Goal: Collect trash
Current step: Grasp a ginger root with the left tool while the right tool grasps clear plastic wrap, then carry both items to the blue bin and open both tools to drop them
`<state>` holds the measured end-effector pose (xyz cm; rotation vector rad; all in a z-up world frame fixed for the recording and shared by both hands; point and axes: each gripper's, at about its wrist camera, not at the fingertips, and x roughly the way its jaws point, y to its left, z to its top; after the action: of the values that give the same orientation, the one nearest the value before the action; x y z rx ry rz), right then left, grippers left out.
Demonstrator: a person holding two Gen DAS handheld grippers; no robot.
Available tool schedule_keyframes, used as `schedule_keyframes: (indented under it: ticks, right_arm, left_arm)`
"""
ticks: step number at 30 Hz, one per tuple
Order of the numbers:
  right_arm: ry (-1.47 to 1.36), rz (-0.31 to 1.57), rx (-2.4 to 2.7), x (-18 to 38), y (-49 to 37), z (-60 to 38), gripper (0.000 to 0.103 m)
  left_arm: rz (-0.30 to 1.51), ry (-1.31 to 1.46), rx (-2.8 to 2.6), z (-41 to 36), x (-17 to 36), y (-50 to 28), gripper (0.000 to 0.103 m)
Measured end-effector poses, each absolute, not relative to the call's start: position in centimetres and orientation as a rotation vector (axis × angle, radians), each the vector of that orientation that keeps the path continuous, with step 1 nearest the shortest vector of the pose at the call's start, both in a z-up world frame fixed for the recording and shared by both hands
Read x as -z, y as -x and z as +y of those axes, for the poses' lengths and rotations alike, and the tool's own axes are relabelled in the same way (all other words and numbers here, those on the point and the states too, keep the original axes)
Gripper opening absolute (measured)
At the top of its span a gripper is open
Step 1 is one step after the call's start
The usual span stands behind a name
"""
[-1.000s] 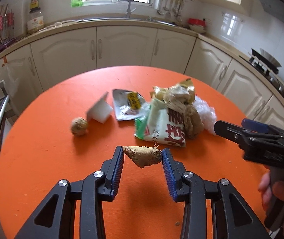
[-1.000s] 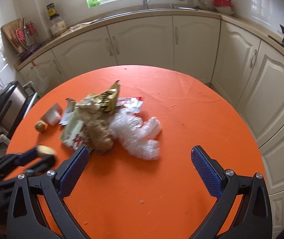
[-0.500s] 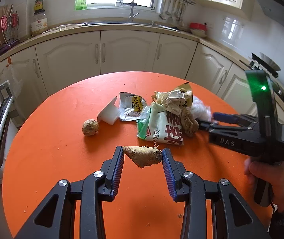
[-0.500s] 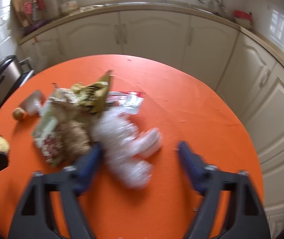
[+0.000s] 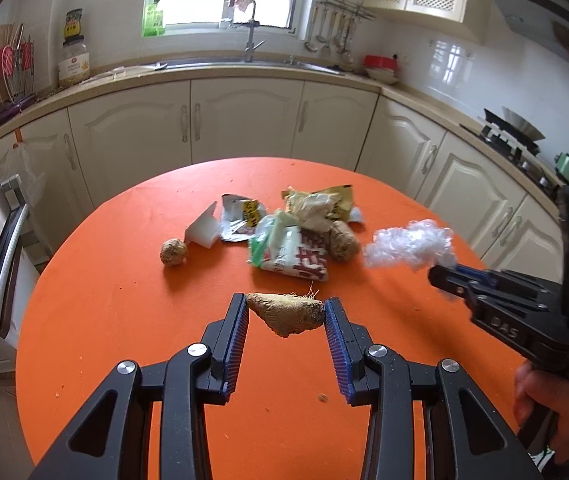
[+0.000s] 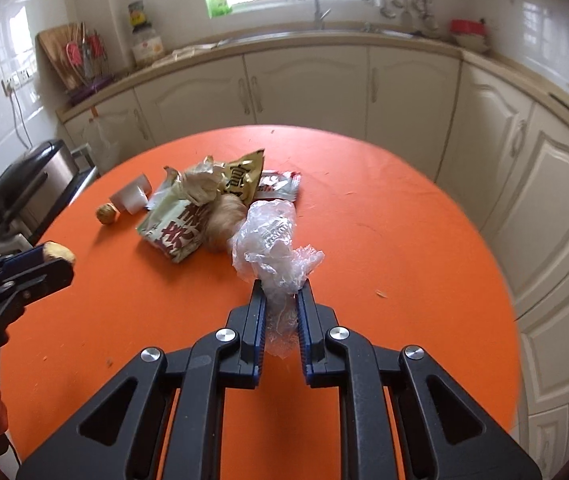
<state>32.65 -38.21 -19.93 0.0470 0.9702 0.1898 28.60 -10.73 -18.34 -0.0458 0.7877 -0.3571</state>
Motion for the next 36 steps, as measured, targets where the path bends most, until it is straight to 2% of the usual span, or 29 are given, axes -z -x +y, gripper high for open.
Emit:
schedule_keyframes:
  ticks: [14,22,30,36]
  right_arm:
    - [-0.093,0.759,-0.149,8.3,-23.3,-41.1,0.014]
    - [-0.101,0.623,-0.082,2.5,-17.9,-43.9,0.014]
    - [-0.15,0.572,0.083,0.6,-12.6,-49.8,0.014]
    - [-0.2,0.594,0.236,1.9,-9.5,-55.5,0.014]
  left_arm:
    - [0.607,0.003,0.461,-12.5,12.2,-20.7,0.035]
    - [0.499,-0.048,0.564,-16.1,8.9,-15.6,0.035]
    - [0.457,-0.086,0.699,-22.0,8.0,-12.2,0.035]
    - [0.517,-0.125,0.835,-28.2,9.9,-11.3,0.035]
